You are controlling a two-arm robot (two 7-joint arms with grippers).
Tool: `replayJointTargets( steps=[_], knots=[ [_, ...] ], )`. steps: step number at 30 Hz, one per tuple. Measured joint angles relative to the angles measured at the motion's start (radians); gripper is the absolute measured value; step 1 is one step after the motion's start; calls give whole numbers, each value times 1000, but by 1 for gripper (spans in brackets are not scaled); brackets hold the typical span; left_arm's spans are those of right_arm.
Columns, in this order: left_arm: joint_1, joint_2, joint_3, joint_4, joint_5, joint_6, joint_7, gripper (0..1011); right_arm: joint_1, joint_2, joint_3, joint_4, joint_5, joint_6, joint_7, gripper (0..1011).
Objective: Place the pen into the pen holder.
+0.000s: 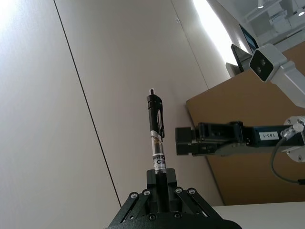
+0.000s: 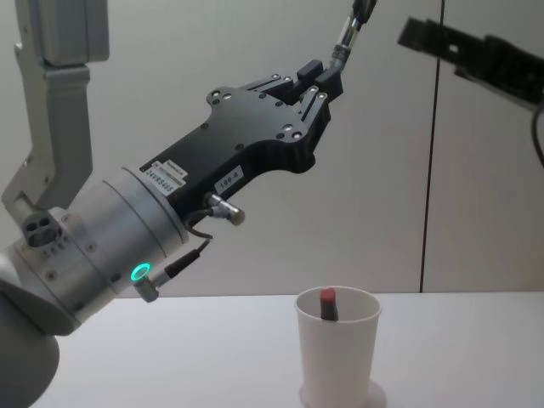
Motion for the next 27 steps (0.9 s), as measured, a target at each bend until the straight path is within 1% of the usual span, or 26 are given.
replayJointTargets(
  steps=[7,8,12,15,18,19,27],
  knots=[
    [0,0,0,0,0,-1,-1,126,9,0,-6,-32,47,52,21,1001],
    [0,0,0,0,0,-1,-1,126,9,0,-6,-32,47,52,21,1001],
    [0,0,0,0,0,-1,-1,126,8,8,-6,-55,73,73,30,1001],
    [0,0,0,0,0,-1,-1,126,-1,20,-3,-82,100,86,39,1001],
    [0,0,0,0,0,-1,-1,126,-5,27,0,-94,115,91,44,1001],
    [0,0,0,0,0,-1,-1,126,-13,38,4,-113,137,98,49,1001],
    [0,0,0,0,0,-1,-1,126,-24,58,9,-150,172,108,53,1001]
  ],
)
